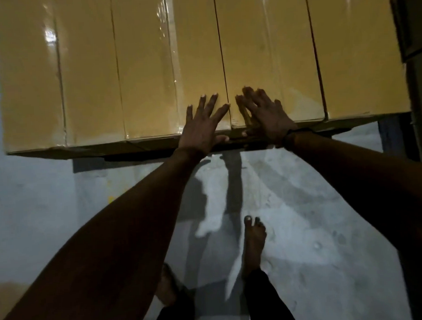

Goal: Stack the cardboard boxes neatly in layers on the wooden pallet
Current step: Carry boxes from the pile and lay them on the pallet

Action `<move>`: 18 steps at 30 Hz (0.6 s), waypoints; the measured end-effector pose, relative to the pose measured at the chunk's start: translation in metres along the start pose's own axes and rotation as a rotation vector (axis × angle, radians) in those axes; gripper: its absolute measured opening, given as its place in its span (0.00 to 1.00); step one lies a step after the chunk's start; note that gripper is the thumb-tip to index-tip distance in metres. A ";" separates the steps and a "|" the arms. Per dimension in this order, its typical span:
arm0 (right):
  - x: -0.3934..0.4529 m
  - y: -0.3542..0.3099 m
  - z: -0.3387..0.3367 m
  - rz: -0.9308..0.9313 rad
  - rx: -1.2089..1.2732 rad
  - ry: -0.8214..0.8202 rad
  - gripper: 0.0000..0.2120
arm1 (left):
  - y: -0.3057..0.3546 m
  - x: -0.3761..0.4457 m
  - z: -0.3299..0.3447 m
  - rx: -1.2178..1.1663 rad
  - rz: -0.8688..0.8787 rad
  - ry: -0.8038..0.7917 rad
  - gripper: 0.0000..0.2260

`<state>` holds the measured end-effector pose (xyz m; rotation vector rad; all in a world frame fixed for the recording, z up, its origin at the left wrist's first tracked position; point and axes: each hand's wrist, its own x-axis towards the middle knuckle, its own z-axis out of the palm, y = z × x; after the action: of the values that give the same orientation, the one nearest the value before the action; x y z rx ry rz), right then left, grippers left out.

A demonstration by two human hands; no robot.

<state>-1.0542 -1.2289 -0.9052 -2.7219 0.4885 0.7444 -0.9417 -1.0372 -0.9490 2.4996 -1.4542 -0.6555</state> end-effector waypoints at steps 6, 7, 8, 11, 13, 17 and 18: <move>0.012 0.010 0.029 -0.051 -0.022 0.107 0.47 | 0.011 0.015 0.024 0.034 -0.036 0.124 0.36; 0.013 0.012 0.032 -0.052 -0.025 0.114 0.46 | 0.011 0.015 0.029 0.038 -0.027 0.168 0.35; 0.015 0.013 0.035 -0.055 -0.016 0.112 0.46 | 0.010 0.015 0.033 0.051 -0.016 0.211 0.34; 0.017 0.015 0.041 -0.070 -0.025 0.141 0.47 | 0.008 0.016 0.038 0.081 0.003 0.269 0.33; 0.018 0.016 0.043 -0.077 -0.021 0.144 0.47 | 0.009 0.017 0.036 0.075 -0.008 0.245 0.33; 0.014 0.013 0.027 -0.077 0.011 0.067 0.48 | 0.020 0.017 0.020 0.058 -0.105 0.115 0.35; 0.010 0.011 0.018 -0.076 0.036 0.042 0.50 | 0.025 0.017 0.012 0.036 -0.135 0.059 0.36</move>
<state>-1.0583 -1.2351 -0.9272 -2.7104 0.4015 0.6539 -0.9594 -1.0635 -0.9554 2.6398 -1.2977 -0.5768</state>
